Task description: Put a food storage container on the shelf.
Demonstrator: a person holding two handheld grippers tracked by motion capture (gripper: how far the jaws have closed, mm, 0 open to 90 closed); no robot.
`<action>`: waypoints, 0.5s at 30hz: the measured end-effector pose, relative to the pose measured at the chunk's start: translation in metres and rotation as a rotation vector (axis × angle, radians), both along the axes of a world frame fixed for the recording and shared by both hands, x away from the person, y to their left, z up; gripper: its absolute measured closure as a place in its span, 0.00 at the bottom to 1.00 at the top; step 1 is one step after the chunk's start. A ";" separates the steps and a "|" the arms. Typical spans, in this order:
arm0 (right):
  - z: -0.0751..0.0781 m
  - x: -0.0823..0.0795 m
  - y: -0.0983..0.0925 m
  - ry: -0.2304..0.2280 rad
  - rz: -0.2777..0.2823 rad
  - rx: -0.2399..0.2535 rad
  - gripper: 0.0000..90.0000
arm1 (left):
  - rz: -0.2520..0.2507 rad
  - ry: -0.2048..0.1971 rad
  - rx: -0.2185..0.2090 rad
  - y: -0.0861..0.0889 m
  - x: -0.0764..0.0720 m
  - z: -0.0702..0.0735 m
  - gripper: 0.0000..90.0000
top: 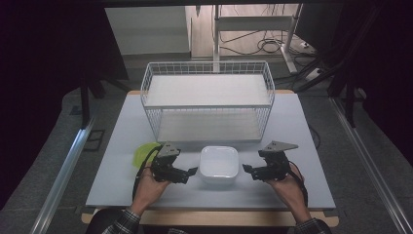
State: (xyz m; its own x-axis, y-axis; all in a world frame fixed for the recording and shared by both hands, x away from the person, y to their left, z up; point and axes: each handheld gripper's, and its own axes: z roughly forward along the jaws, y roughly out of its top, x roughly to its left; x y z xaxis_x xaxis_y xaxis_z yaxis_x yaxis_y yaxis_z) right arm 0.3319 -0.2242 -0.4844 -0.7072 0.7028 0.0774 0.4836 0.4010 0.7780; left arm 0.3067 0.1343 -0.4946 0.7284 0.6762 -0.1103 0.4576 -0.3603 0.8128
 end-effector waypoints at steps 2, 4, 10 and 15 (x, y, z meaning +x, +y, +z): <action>0.003 0.000 0.001 0.004 0.004 0.011 0.12 | -0.037 -0.006 -0.003 -0.002 0.003 0.001 0.05; 0.005 0.000 0.003 0.010 0.004 0.016 0.10 | -0.051 -0.028 0.008 -0.006 0.005 0.002 0.05; 0.008 -0.001 0.013 0.035 0.022 0.029 0.05 | -0.069 0.025 0.019 -0.017 0.012 0.004 0.05; 0.010 0.000 0.021 0.081 0.009 0.028 0.08 | -0.099 0.071 -0.038 -0.023 0.021 0.002 0.03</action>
State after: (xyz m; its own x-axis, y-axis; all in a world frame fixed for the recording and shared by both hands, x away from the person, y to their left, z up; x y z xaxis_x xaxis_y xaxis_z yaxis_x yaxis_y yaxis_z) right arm 0.3314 -0.2028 -0.4743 -0.7043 0.6929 0.1542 0.5421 0.3848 0.7471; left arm 0.3278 0.1117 -0.4929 0.7810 0.5956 -0.1879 0.4782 -0.3767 0.7934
